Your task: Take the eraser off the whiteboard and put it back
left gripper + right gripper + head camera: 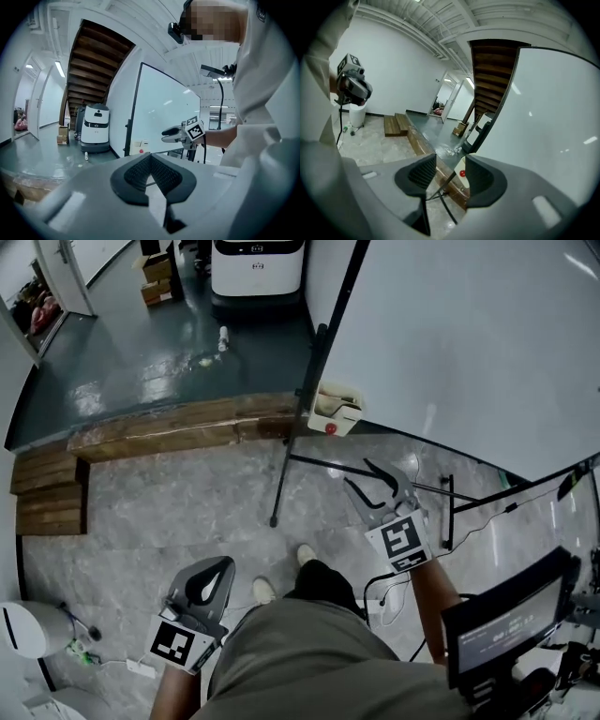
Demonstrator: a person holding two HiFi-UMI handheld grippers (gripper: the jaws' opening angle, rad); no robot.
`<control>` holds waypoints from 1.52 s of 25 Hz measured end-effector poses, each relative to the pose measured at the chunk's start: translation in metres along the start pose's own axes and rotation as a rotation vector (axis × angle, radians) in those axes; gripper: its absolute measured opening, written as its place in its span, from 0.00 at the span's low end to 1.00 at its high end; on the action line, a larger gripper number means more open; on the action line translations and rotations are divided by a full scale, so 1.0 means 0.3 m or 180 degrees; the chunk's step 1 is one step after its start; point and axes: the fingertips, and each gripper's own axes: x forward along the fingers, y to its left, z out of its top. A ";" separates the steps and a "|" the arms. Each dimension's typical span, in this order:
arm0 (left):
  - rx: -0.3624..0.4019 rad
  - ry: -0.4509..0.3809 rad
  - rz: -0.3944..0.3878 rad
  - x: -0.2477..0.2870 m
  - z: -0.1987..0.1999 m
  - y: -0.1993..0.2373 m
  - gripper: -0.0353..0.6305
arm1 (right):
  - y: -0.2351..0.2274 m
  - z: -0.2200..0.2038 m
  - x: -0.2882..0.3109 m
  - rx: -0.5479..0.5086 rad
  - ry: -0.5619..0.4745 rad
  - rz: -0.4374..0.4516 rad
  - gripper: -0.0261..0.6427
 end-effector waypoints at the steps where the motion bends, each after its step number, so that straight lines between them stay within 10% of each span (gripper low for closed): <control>1: -0.0005 0.0008 -0.0045 -0.007 -0.008 -0.010 0.06 | 0.034 0.009 -0.035 0.0080 -0.0011 0.0017 0.33; 14: 0.0248 0.0022 -0.0457 -0.051 -0.043 -0.353 0.06 | 0.368 -0.010 -0.510 0.0626 -0.0225 0.0309 0.32; 27: 0.0448 -0.0024 -0.0536 -0.107 -0.078 -1.077 0.06 | 0.466 -0.399 -1.196 0.0957 -0.0228 0.0310 0.31; 38: 0.0605 0.0120 -0.0560 -0.307 -0.130 -1.272 0.06 | 0.590 -0.416 -1.469 0.1016 -0.0338 0.0169 0.31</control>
